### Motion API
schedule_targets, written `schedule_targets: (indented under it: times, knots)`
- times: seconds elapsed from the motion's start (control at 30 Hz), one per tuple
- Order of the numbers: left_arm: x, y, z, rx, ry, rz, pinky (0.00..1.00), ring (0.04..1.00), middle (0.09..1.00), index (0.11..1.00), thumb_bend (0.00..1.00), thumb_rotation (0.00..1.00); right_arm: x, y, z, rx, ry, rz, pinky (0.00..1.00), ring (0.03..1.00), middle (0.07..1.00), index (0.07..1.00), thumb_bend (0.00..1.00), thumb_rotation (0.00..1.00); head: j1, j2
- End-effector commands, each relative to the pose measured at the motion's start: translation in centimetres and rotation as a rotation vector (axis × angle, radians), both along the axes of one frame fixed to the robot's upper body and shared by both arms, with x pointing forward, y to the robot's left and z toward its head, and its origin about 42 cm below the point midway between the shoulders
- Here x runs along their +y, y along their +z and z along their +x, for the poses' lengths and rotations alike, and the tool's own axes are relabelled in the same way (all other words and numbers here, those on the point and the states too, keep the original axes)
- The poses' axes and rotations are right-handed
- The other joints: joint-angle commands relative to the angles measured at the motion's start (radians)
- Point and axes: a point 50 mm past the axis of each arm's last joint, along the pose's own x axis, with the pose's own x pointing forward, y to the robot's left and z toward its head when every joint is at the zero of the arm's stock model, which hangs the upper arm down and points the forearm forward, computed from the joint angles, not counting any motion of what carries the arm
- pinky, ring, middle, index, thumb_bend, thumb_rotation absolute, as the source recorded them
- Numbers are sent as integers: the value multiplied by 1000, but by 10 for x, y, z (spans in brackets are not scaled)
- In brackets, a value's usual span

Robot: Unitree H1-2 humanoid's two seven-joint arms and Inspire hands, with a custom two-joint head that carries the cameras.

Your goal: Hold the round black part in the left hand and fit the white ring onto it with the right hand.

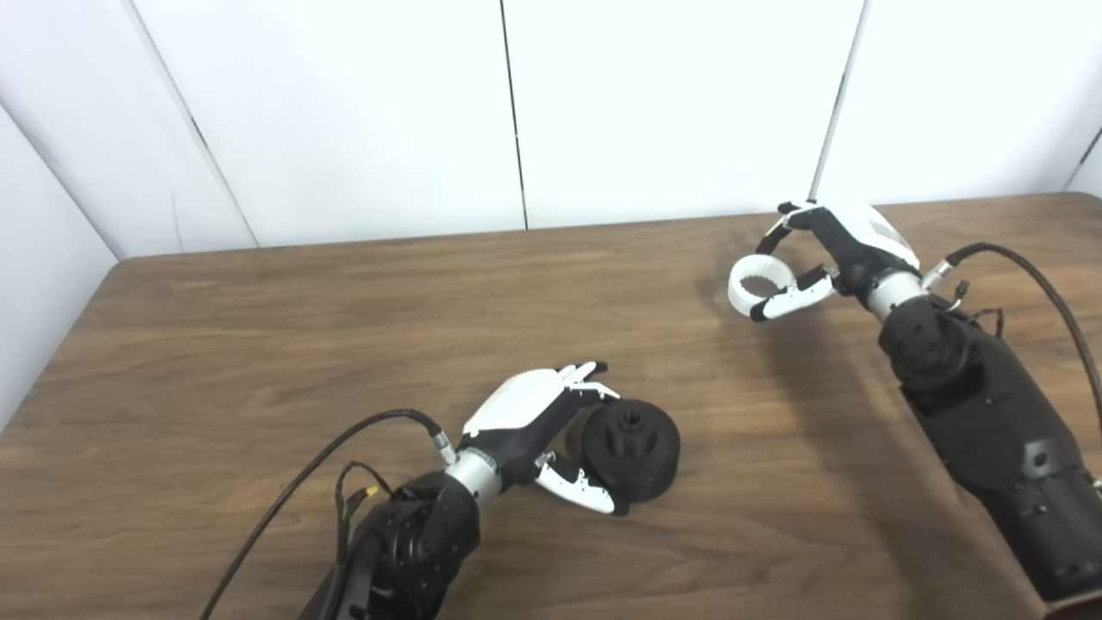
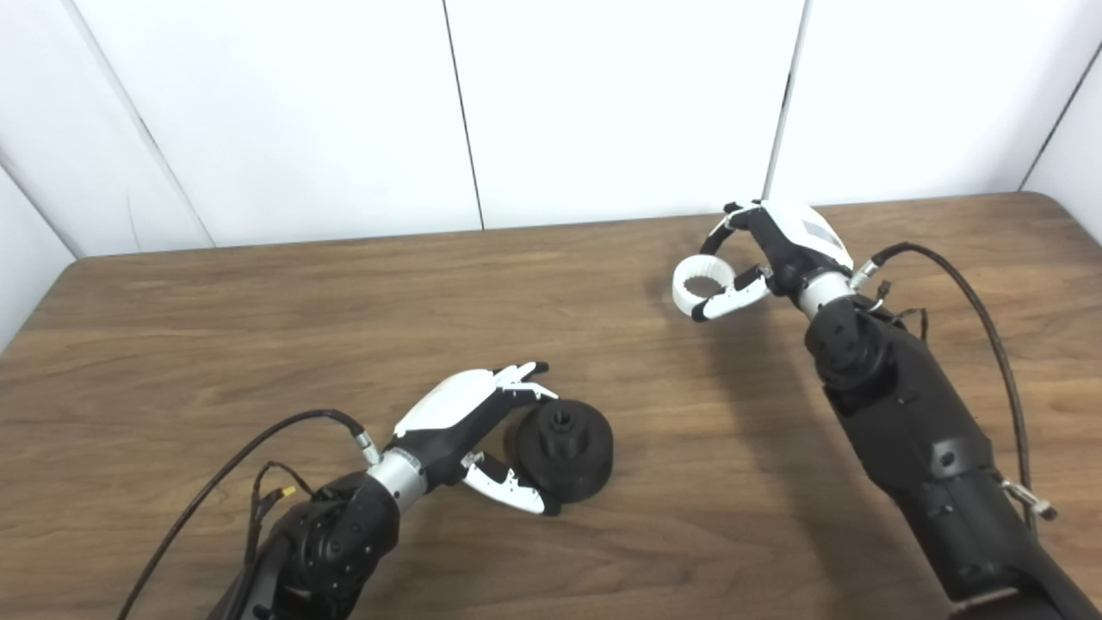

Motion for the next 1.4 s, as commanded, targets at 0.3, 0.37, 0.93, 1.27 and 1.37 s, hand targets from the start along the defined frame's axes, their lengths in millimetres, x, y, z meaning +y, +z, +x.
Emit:
schedule_targets:
  times: [0.3, 0.37, 0.93, 1.27, 1.37]
  knots:
    - [-1, 2, 6, -4, -4, 18, 987, 1000, 1000, 746, 935, 248, 18, 49, -18, -100, 97, 18, 863, 965, 891, 493, 524, 154, 7, 0]
    - [0, 3, 7, -3, -2, 18, 996, 1000, 1000, 746, 932, 240, 22, 52, -23, -100, 123, 28, 881, 968, 890, 493, 524, 155, 3, -1]
    - [-1, 3, 7, -9, 3, 14, 1000, 1000, 997, 742, 934, 238, 57, 78, -62, -122, 301, 78, 893, 978, 893, 492, 524, 155, 5, 0]
    - [-1, 3, 6, -12, 3, 17, 996, 1000, 997, 740, 938, 240, 71, 81, -77, -100, 382, 77, 860, 975, 886, 491, 524, 153, 3, 5]
    - [0, 4, 6, -8, 5, 15, 1000, 1000, 999, 742, 935, 241, 74, 81, -82, -94, 392, 79, 852, 972, 880, 491, 524, 153, 5, 5]
